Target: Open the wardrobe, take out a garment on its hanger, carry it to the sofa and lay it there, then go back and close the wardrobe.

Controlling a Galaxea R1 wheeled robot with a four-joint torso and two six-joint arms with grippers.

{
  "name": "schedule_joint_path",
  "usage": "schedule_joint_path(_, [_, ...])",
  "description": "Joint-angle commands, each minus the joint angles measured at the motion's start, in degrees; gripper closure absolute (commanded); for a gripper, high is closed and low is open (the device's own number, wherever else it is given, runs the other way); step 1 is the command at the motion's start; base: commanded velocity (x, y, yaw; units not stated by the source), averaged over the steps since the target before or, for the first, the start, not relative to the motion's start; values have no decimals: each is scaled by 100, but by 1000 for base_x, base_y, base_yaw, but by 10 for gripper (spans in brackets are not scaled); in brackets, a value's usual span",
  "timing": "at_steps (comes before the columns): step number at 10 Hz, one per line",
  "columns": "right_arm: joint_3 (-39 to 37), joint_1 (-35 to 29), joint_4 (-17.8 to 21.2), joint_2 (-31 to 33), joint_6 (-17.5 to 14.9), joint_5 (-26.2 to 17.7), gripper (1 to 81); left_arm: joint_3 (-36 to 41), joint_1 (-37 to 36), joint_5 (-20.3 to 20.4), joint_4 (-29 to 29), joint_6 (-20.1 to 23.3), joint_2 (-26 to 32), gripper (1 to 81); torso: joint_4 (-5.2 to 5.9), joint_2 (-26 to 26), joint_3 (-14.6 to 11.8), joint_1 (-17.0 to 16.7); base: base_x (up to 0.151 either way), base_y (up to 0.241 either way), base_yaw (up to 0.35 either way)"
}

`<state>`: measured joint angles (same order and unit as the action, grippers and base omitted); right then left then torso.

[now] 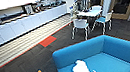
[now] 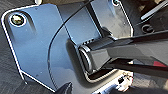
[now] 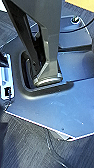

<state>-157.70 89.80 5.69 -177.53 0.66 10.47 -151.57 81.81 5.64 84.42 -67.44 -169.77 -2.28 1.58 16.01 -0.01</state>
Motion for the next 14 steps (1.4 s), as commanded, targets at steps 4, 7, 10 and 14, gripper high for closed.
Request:
schedule_joint_path(4, [38,-89,-16,-39,-13,-388,10,-48,-134,-266,57,20,74,10,0,0,0,1,0,0,95])
schedule_joint_path(7, [38,-80,-16,-39,-13,-388,10,-49,-134,-274,57,20,56,10,0,0,0,1,0,0,347])
schedule_joint_path(10, [38,-71,-16,-39,-13,-388,10,-49,-134,-283,66,29,39,10,0,0,0,3,0,0,349])
schedule_joint_path(14, [47,-80,-16,-39,-13,-388,10,-58,-134,-292,66,29,30,10,0,2,0,1,0,0,349])
